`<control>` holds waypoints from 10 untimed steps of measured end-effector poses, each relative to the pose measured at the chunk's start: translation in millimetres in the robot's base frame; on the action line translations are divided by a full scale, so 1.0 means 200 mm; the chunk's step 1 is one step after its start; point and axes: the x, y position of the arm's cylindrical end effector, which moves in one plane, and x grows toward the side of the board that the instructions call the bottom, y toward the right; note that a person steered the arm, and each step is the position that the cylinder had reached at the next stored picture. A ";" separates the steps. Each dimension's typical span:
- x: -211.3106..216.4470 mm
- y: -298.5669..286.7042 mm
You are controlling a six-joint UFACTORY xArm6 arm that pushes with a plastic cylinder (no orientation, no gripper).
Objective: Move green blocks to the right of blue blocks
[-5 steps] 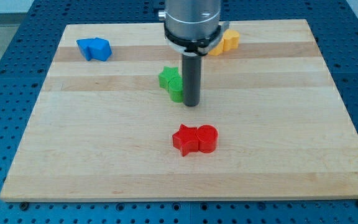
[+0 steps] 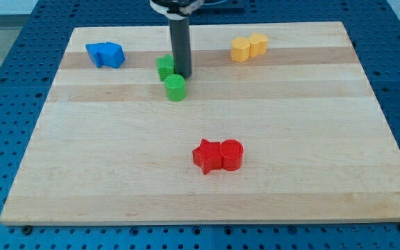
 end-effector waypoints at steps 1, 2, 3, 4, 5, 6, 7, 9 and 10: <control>-0.03 -0.14; -0.09 -0.25; -0.12 -0.32; -0.12 -0.37; -0.12 -0.18; 0.03 0.05; 0.28 0.16; 0.44 0.12; 0.39 0.02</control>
